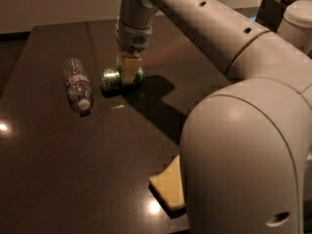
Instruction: Move green can near water bottle
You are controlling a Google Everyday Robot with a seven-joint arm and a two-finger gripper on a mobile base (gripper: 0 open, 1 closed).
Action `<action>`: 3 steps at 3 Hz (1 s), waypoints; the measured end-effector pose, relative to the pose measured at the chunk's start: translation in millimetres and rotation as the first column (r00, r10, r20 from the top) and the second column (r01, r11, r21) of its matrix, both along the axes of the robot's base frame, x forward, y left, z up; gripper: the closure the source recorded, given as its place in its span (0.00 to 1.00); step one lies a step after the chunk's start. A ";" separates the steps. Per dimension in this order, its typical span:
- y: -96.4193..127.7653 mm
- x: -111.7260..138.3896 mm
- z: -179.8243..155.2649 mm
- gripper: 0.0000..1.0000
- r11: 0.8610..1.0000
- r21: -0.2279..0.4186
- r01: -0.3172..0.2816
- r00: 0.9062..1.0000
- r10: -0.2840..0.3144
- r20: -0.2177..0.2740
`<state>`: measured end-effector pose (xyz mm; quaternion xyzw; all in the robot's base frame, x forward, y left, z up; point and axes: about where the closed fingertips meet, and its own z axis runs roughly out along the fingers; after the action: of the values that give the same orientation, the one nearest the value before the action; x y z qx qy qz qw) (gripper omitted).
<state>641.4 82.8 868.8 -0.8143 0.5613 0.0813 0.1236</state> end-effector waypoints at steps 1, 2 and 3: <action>1.9 0.9 -2.1 0.43 1.000 0.001 0.000 1.000 0.000 0.002; 4.8 3.0 -4.2 0.19 1.000 0.006 0.000 1.000 0.000 0.007; 7.4 4.8 -6.3 0.00 1.000 0.011 0.000 1.000 0.000 0.010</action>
Offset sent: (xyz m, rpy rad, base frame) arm 0.0004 0.0013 -0.0018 0.0000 -0.0015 0.0005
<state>646.2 90.2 862.5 -0.8140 0.5603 0.0802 0.1307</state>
